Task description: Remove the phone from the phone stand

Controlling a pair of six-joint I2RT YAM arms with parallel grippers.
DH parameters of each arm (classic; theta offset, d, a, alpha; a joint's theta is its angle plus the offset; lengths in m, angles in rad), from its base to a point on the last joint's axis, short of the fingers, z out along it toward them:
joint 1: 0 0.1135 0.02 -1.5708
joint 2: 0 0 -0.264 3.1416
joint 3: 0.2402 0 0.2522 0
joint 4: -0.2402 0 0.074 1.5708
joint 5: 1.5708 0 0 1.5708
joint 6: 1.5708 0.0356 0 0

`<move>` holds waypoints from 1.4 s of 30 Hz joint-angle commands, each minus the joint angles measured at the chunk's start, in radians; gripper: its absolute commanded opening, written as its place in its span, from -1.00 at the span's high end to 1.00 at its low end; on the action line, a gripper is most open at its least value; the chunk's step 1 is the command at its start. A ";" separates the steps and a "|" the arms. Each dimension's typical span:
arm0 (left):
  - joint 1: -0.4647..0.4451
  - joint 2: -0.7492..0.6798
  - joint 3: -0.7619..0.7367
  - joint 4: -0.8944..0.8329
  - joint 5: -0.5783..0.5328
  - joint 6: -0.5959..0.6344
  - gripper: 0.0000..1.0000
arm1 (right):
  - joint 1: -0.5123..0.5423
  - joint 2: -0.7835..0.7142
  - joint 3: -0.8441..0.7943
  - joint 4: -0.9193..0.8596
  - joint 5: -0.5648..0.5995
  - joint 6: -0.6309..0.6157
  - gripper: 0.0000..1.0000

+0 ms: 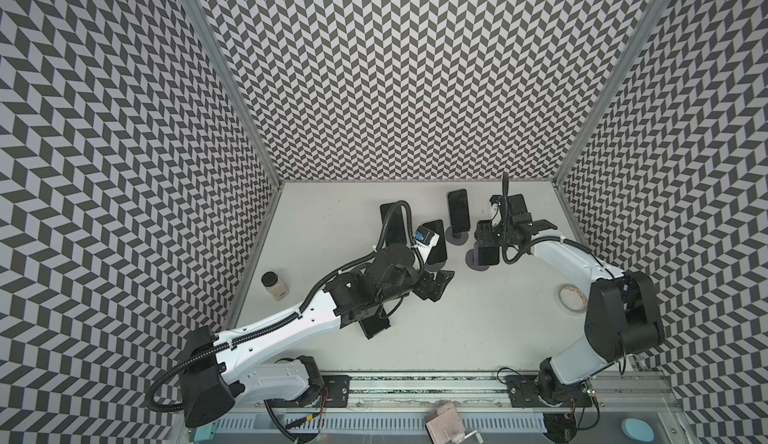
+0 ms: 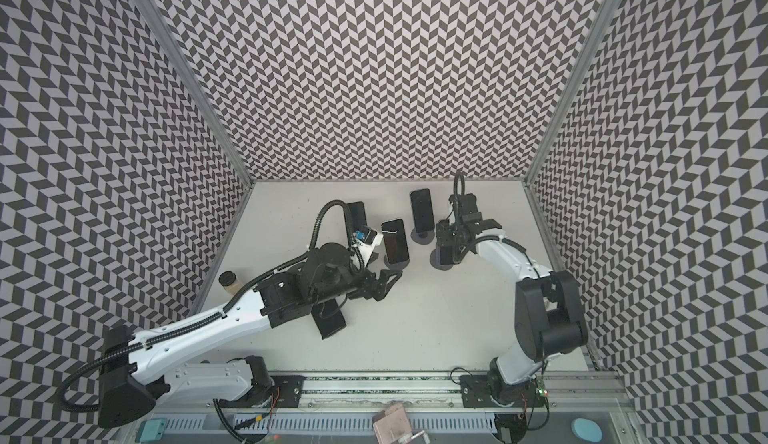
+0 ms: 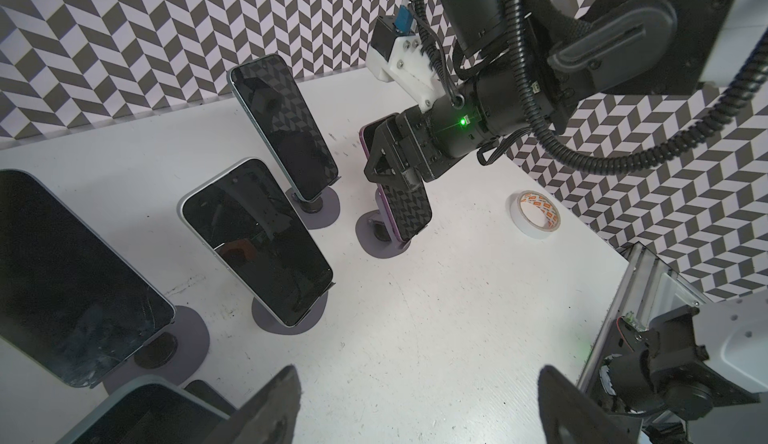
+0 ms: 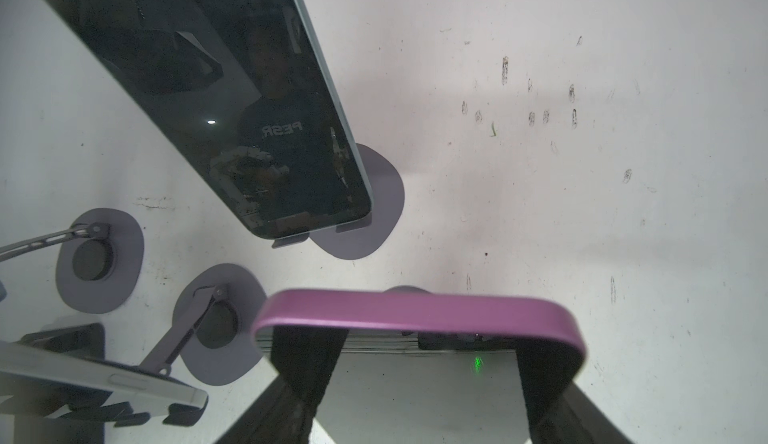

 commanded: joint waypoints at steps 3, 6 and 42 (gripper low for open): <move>-0.006 -0.034 0.014 -0.008 -0.017 -0.025 -0.79 | 0.008 -0.030 0.024 0.027 0.002 -0.012 -0.40; -0.006 -0.041 0.008 -0.007 -0.020 -0.033 -0.78 | 0.007 -0.041 0.017 0.031 -0.001 -0.014 -0.40; -0.006 -0.072 -0.016 0.011 -0.031 -0.040 -0.78 | 0.008 -0.187 -0.019 0.045 -0.082 0.003 -0.22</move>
